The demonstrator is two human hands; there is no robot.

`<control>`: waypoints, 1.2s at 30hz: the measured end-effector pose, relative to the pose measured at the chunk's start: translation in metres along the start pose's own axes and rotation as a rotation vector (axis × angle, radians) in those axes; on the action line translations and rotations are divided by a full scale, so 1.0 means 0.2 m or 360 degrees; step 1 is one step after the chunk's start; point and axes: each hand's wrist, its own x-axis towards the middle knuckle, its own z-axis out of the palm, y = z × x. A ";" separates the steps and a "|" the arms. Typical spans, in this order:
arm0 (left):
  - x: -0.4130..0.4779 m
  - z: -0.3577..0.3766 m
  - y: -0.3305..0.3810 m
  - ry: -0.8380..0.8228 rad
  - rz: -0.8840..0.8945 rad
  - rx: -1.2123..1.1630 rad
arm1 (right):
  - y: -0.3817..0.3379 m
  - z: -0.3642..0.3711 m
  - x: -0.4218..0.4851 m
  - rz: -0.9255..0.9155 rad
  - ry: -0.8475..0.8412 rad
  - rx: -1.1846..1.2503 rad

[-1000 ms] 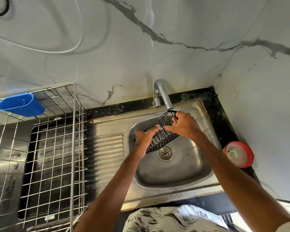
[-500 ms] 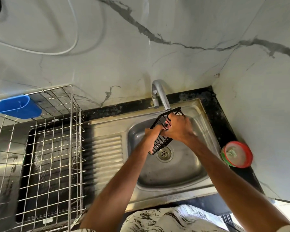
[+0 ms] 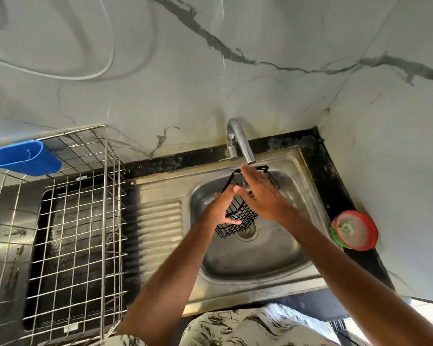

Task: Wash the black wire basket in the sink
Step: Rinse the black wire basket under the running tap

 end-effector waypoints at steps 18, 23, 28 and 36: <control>0.00 -0.03 0.08 0.0067 -0.0308 0.0196 | 0.00 0.05 0.06 -0.0078 -0.0087 0.0028; 0.01 -0.06 0.11 0.0048 -0.0238 0.0341 | 0.24 -0.04 0.11 0.0403 0.0075 0.0095; 0.01 -0.07 0.11 0.0049 -0.0194 0.0431 | 0.09 0.00 0.08 0.0227 -0.0106 0.0083; 0.05 -0.17 0.02 -0.0088 -0.0174 0.0179 | -0.10 0.11 0.05 -0.0190 -0.0083 -0.0137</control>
